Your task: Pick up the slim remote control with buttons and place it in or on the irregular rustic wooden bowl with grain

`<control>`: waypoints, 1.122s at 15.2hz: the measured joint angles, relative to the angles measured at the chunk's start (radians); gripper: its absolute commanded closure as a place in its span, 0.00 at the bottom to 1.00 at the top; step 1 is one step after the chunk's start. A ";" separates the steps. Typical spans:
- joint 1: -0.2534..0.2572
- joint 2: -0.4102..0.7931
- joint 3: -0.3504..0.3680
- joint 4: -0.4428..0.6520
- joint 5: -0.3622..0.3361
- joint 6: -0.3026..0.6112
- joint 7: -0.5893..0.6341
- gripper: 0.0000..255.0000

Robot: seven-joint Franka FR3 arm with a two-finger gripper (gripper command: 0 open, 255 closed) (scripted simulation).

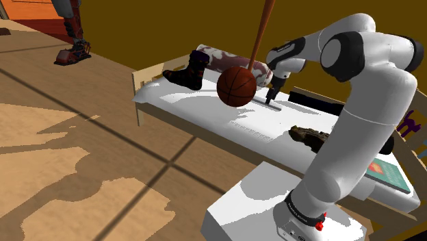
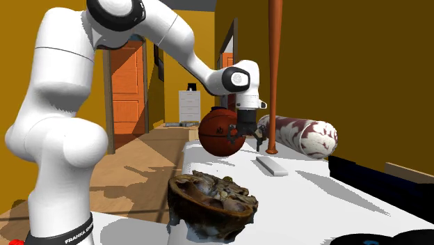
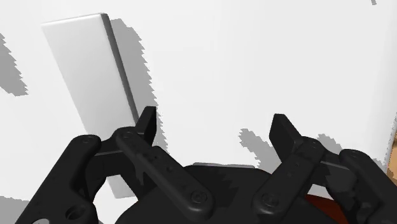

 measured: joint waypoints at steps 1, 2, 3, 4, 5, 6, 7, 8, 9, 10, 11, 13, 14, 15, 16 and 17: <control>-0.015 0.041 0.001 0.035 0.026 0.003 -0.028 0.00; -0.032 0.081 0.003 0.073 0.050 0.003 -0.054 0.00; -0.048 0.115 0.006 0.111 0.069 -0.004 -0.076 0.00; -0.067 0.148 0.009 0.147 0.089 -0.007 -0.099 0.00; -0.088 0.191 0.015 0.192 0.112 -0.010 -0.122 0.00; -0.109 0.231 0.022 0.229 0.134 -0.008 -0.143 0.00; -0.133 0.275 0.030 0.283 0.155 -0.020 -0.162 0.00; -0.154 0.310 0.037 0.326 0.171 -0.028 -0.177 0.00; -0.166 0.330 0.042 0.342 0.181 -0.024 -0.187 0.00; -0.171 0.343 0.045 0.351 0.187 -0.021 -0.191 0.00; -0.170 0.344 0.047 0.343 0.189 -0.011 -0.192 0.00; -0.177 0.366 0.055 0.344 0.201 0.008 -0.198 0.00; -0.178 0.370 0.056 0.338 0.204 0.018 -0.200 0.00; -0.179 0.377 0.059 0.336 0.208 0.026 -0.202 0.00; -0.179 0.380 0.061 0.330 0.210 0.034 -0.204 0.00; -0.181 0.385 0.062 0.331 0.213 0.038 -0.205 0.00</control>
